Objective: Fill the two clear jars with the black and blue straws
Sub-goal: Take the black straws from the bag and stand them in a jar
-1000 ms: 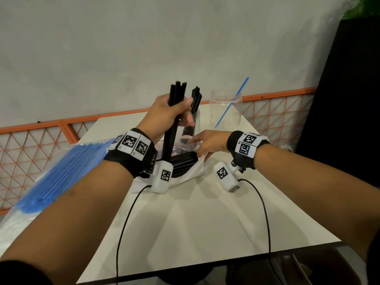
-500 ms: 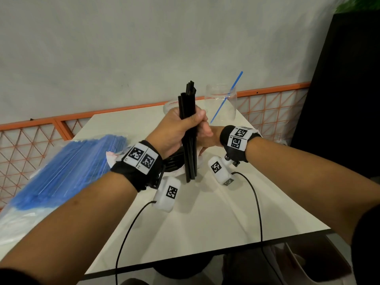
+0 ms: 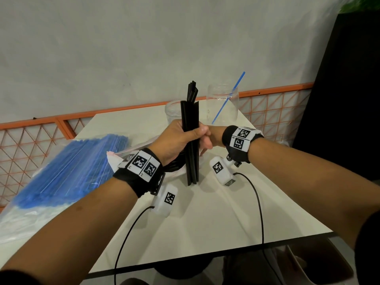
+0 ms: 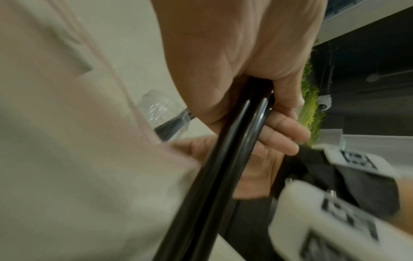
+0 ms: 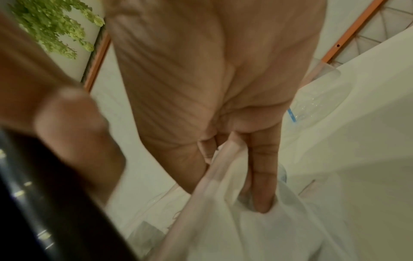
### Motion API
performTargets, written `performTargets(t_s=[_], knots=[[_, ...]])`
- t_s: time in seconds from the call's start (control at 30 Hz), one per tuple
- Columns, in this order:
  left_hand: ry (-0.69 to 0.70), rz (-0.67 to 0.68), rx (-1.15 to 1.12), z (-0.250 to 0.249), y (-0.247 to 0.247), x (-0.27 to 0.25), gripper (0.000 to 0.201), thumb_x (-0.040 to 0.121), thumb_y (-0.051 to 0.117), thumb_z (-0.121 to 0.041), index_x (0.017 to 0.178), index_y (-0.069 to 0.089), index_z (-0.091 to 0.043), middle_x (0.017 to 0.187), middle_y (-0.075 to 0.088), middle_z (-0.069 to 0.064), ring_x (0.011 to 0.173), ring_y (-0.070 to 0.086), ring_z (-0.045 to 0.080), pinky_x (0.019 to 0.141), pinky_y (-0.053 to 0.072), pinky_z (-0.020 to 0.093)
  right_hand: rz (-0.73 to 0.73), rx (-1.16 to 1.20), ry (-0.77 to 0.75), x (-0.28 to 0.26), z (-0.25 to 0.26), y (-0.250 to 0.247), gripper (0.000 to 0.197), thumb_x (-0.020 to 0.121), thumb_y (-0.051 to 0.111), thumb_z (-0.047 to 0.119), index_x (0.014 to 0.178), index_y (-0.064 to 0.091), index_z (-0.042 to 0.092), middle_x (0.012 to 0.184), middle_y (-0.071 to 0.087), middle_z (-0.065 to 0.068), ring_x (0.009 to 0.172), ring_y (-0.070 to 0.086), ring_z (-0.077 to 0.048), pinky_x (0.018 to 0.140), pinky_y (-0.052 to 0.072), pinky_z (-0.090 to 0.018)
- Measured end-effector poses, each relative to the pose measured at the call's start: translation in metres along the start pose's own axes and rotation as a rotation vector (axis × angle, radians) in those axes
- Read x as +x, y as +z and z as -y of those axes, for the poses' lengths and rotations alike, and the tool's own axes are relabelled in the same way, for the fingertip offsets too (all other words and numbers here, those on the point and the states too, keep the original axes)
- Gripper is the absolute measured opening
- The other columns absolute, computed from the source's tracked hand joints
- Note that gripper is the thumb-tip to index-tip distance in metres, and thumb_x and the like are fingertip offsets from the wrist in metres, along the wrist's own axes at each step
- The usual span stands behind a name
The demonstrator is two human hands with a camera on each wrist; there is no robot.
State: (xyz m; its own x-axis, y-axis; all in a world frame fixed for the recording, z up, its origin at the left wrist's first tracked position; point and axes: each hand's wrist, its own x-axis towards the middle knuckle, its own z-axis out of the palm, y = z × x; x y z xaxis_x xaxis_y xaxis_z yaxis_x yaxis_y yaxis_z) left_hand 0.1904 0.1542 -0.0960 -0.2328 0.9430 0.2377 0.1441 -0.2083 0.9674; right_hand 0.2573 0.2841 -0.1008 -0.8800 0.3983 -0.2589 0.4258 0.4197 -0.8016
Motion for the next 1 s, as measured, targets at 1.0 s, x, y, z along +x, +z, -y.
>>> performTargets(t_s=[1.0], knots=[[0.151, -0.562, 0.611, -0.023, -0.061, 0.131, 0.014, 0.088, 0.067, -0.013, 0.076, 0.066, -0.02, 0.077, 0.064, -0.012, 0.074, 0.06, 0.009, 0.087, 0.056, 0.042, 0.096, -0.143, -0.072, 0.013, -0.009, -0.004, 0.067, 0.085, 0.06, -0.004, 0.146, 0.04, 0.013, 0.143, 0.042, -0.011, 0.097, 0.061, -0.021, 0.072, 0.056, -0.022]])
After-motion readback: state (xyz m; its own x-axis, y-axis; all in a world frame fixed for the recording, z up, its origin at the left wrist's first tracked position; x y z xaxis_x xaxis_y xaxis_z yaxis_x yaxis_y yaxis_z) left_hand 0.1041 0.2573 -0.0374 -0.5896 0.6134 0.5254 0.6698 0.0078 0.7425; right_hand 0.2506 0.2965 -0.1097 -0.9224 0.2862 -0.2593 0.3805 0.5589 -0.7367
